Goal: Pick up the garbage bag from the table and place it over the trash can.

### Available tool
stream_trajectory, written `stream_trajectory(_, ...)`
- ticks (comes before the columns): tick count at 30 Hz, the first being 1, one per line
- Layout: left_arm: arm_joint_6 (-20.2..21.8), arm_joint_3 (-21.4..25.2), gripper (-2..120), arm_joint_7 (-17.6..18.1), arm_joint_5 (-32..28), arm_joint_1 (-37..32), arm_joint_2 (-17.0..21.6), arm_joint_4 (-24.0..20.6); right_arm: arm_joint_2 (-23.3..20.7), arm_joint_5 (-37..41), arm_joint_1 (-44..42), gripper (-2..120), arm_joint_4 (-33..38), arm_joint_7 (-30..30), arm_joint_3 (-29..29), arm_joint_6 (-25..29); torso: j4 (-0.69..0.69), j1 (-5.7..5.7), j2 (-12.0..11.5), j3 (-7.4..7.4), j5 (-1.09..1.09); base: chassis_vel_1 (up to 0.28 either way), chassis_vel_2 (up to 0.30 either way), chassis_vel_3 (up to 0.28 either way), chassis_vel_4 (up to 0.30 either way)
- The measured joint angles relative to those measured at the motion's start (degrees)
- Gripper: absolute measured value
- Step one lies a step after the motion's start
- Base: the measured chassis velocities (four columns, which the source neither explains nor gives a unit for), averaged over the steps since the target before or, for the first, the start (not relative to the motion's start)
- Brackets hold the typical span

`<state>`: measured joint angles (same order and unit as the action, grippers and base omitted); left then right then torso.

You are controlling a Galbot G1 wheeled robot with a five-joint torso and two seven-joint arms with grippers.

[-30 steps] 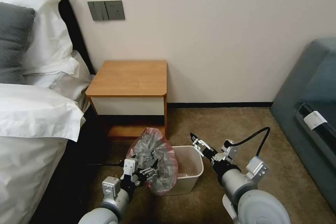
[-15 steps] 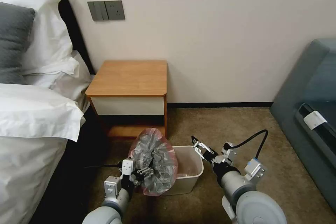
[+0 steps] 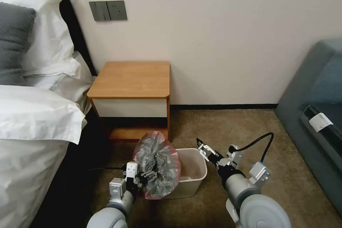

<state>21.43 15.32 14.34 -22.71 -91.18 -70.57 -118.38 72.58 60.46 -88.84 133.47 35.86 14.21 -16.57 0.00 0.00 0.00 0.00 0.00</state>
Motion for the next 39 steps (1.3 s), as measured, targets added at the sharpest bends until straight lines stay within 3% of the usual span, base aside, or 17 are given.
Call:
stream_trajectory(10, 4.71, -2.32, 89, 5.00, -4.11, 2.59, -0.39, 0.40, 0.42, -0.32, -0.09, 100, -0.37, 0.18, -0.10, 0.15, 0.00, 0.00, 0.00, 0.00, 0.00, 0.000, 0.000, 0.000, 0.000)
stream_trajectory(18, 5.49, -2.42, 64, 5.90, -5.78, 3.09, -0.26, 0.53, 0.52, -0.61, -0.27, 100, -0.42, 0.35, 0.12, 0.31, 0.00, 0.00, 0.00, 0.00, 0.00, 0.000, 0.000, 0.000, 0.000)
stream_trajectory(22, 5.47, -2.22, 46, 5.90, -6.45, 2.91, -0.25, 0.55, 0.67, -0.69, -0.02, 100, -0.67, 0.35, 0.11, 0.32, 0.00, 0.00, 0.00, 0.00, 0.00, 0.000, 0.000, 0.000, 0.000)
stream_trajectory(28, 5.18, -1.87, 23, 5.43, -7.21, 2.48, -0.26, 0.44, 0.98, -1.24, 0.04, 100, -0.95, 0.33, 0.01, 0.32, 0.00, 0.00, 0.01, 0.00, 0.00, 0.000, 0.000, 0.000, 0.000)
stream_trajectory(30, 5.07, -1.83, 21, 5.23, -7.26, 2.42, -0.26, 0.42, 1.05, -1.32, 0.03, 100, -0.95, 0.30, -0.02, 0.32, 0.00, 0.00, 0.01, 0.00, 0.00, 0.000, 0.000, 0.000, 0.000)
stream_trajectory(33, 2.84, -1.47, 7, 3.91, -7.80, 1.89, -0.26, 0.44, 1.37, -1.77, -0.02, 100, -0.69, -0.12, -0.23, 0.08, 0.00, 0.00, 0.01, 0.00, -0.02, 0.000, 0.000, 0.000, 0.000)
stream_trajectory(39, -1.06, -0.61, 6, 3.21, -8.78, 1.28, -0.22, 0.35, 0.95, -3.94, -0.02, 100, 0.63, -2.61, -0.33, -1.30, 0.00, 0.00, 0.01, 0.00, -0.01, 0.000, 0.000, 0.000, 0.000)
